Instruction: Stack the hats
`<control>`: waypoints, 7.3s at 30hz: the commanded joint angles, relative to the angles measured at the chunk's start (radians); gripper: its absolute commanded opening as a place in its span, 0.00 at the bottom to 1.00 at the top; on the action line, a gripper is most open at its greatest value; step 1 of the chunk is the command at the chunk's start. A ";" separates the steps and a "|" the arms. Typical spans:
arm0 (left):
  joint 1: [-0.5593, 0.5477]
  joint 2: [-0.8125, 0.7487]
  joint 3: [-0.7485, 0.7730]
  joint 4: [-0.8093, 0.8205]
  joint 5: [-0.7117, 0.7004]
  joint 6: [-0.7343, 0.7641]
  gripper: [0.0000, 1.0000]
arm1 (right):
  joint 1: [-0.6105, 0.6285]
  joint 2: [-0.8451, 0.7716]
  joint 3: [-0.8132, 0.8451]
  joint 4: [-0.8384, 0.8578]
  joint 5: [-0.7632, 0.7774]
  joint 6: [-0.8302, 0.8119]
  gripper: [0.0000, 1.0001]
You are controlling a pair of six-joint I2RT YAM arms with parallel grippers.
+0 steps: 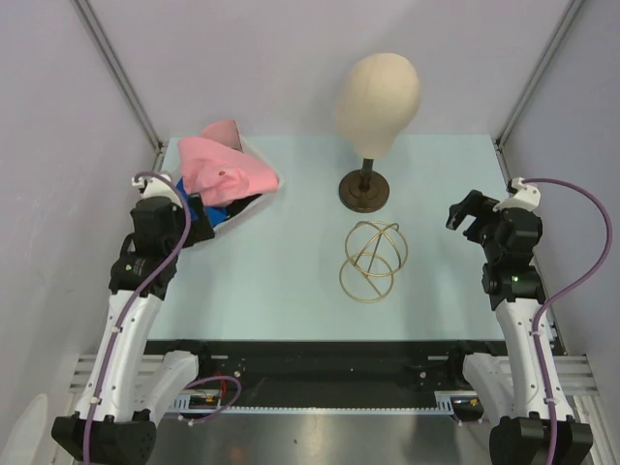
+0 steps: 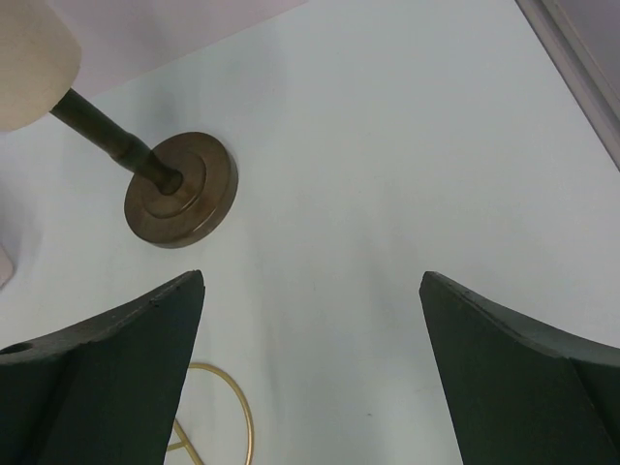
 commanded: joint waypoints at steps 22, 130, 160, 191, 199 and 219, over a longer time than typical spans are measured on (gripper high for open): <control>-0.424 0.852 0.772 -0.077 -0.281 0.036 1.00 | -0.003 -0.042 0.065 -0.077 -0.030 0.074 1.00; -0.197 0.217 0.767 -0.146 0.096 0.009 0.00 | 1.186 0.876 0.856 0.346 -0.329 -0.618 0.52; -0.180 0.110 0.582 -0.106 -0.016 -0.102 1.00 | 0.801 1.220 1.542 0.029 -0.545 0.013 0.00; -0.180 -0.005 0.372 -0.145 -0.009 -0.180 1.00 | 0.476 1.510 1.861 0.744 -0.199 0.347 0.00; -0.178 -0.008 0.365 -0.149 -0.009 -0.173 1.00 | 0.432 1.513 1.864 0.784 -0.107 0.369 0.00; -0.178 -0.028 0.323 -0.151 -0.014 -0.171 1.00 | 0.245 1.538 1.874 0.900 0.116 0.523 0.00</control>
